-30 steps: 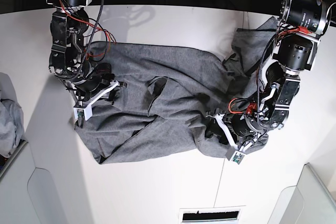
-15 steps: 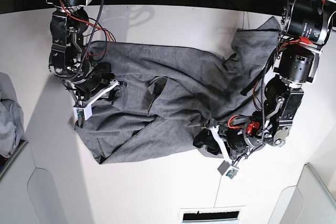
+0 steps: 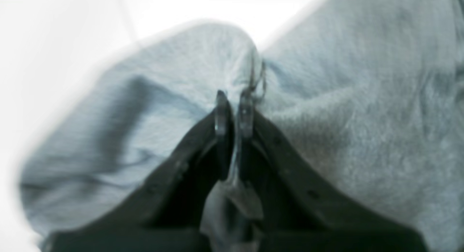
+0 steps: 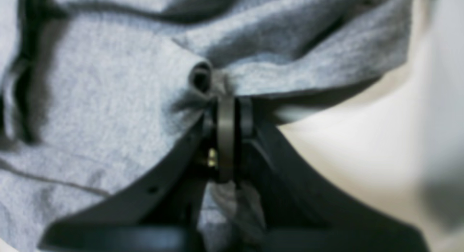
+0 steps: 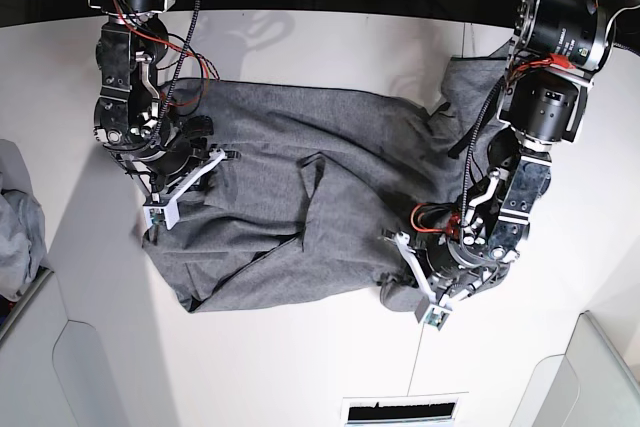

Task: Layout the t-shirt on the table in an organized manner, then fold the t-shirt properly
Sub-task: 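Grasp the shirt hem with the left gripper and pull it outward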

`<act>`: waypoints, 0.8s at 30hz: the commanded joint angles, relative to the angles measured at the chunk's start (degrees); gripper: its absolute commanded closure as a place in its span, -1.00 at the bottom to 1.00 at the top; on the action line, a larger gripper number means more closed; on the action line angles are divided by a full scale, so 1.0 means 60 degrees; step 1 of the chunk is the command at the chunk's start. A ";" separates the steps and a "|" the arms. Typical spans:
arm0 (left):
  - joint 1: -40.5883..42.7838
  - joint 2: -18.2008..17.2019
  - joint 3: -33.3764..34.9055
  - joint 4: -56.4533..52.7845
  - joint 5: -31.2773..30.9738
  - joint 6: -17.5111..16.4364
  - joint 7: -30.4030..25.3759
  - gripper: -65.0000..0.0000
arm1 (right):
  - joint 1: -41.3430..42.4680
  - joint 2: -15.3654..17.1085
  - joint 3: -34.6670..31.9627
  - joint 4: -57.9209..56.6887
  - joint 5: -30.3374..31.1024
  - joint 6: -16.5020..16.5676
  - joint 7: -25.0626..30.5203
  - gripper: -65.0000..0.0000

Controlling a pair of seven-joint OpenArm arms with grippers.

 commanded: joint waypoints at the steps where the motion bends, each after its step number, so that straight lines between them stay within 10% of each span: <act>1: -0.0612 -0.0168 -0.0066 0.0171 -0.0025 0.0149 -0.0259 1.00 | 0.0015 0.0153 0.0004 0.0171 -0.0251 -0.0047 -0.0528 1.00; 14: -0.1701 -0.0521 -0.0066 0.0171 -0.0022 0.0521 -0.0386 1.00 | -0.3468 0.1155 0.0149 0.4350 0.0361 -0.0379 -0.0710 1.00; 16: -0.1687 -0.0521 -0.0066 0.0171 -0.0025 0.0233 -0.0386 0.77 | -0.3592 0.1155 0.0186 0.4444 0.0364 -0.0477 -0.0718 0.99; 20: -0.1679 -0.0528 -0.0066 0.0171 -0.0288 0.0178 0.0189 0.09 | -0.3453 0.1155 0.0186 0.4444 0.0543 -0.0477 -0.0707 0.18; 24: -0.1694 -0.0823 -0.0066 0.0215 -0.0678 -0.0047 0.0911 0.08 | -0.3042 0.1155 0.0237 0.4510 0.0535 -0.0594 -0.0670 0.12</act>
